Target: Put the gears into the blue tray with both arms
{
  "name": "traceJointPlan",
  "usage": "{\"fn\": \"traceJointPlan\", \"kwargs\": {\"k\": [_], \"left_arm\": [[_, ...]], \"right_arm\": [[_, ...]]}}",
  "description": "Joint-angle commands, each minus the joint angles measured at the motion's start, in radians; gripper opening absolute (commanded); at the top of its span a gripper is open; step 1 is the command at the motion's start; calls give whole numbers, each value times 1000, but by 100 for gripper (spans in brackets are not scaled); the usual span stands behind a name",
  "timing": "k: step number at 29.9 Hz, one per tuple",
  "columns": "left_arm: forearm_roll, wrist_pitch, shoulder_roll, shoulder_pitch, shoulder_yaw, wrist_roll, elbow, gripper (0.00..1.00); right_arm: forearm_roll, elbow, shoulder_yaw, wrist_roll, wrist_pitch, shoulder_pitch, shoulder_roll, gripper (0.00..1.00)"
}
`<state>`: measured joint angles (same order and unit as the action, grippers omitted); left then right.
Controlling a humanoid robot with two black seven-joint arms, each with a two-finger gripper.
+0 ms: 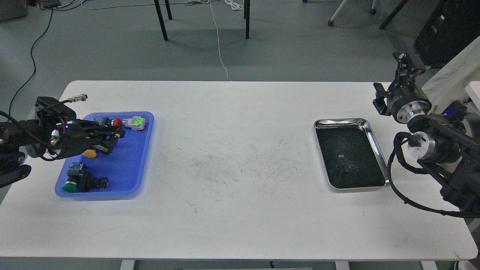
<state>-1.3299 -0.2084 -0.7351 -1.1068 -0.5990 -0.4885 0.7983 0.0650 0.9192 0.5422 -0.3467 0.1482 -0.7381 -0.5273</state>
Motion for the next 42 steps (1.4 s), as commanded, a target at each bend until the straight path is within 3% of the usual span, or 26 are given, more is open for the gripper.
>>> {"fn": "traceJointPlan", "kwargs": {"k": [1,33,42], "left_arm": [[2,0,25,30,16,0,-45,18],[35,4,120,124,61,0,-186,19],[61,6,134,148,65,0,-231,27]], "right_arm": [[-1,4,1,0,2,0,-13,98],[1,15,-1,0,2,6,-30,98],[2,17,-1,0,2,6,-30,98]]}}
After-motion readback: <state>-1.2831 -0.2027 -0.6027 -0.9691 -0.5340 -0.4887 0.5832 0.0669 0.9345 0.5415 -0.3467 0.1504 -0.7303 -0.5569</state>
